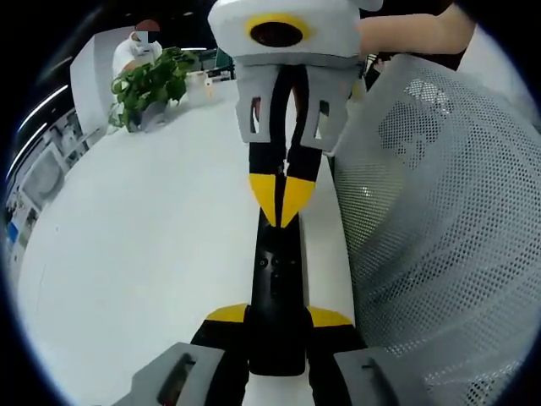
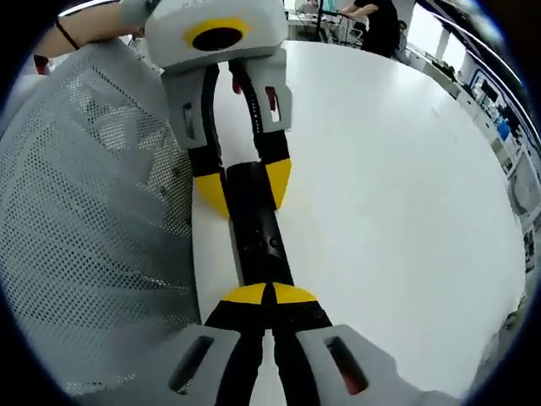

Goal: Press the specified remote control buttons in sequence, fully releasing each button before pressing the next.

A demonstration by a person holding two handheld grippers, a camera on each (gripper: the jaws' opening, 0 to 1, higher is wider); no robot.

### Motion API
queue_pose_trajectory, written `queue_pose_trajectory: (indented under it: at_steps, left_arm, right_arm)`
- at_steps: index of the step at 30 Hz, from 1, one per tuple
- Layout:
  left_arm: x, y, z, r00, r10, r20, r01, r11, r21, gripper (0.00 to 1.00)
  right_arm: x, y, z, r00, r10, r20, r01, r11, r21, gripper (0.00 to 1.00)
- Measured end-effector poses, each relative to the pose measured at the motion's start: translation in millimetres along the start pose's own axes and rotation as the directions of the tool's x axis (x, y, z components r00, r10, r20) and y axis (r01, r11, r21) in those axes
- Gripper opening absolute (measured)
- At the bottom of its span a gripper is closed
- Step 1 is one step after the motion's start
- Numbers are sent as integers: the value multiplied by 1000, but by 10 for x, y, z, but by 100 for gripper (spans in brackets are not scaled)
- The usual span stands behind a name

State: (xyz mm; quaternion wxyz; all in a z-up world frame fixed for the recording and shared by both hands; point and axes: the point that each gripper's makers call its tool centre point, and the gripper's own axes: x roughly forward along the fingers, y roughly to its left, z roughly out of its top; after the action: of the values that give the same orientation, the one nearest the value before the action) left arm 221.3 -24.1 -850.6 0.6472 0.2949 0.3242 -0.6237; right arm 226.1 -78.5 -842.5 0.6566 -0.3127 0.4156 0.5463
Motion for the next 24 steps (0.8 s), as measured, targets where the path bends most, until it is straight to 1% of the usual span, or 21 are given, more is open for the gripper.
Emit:
queue_pose_trajectory:
  at_steps: [2, 5, 8, 10, 15, 19, 24]
  left_arm:
    - [0, 0, 1, 1000, 0, 0, 0, 1000, 0, 25]
    - [0, 0, 1, 1000, 1, 0, -1, 1000, 0, 25]
    - [-1, 1, 1, 1000, 1, 0, -1, 1000, 1, 25]
    - [-2, 1, 1, 1000, 1, 0, -1, 1000, 1, 25]
    - [-3, 1, 0, 1000, 2, 0, -2, 1000, 2, 25]
    - [-4, 2, -1, 1000, 1, 1, -1, 1000, 2, 25]
    - [-4, 2, 0, 1000, 1, 3, -1, 1000, 1, 25]
  right_arm:
    - [1, 11, 12, 1000, -3, -1, 3, 1000, -4, 0]
    - [4, 21, 21, 1000, -18, -14, 17, 998, -65, 0]
    - [17, 21, 40, 1000, -28, -14, 27, 995, -92, 0]
    - [32, 12, 71, 999, -33, -1, 33, 995, -97, 0]
    - [52, 12, 99, 1000, -30, -4, 30, 995, -99, 0]
    - [61, 32, 113, 999, -38, -20, 33, 979, -202, 0]
    - [68, 10, 111, 999, -22, -29, 17, 984, -175, 0]
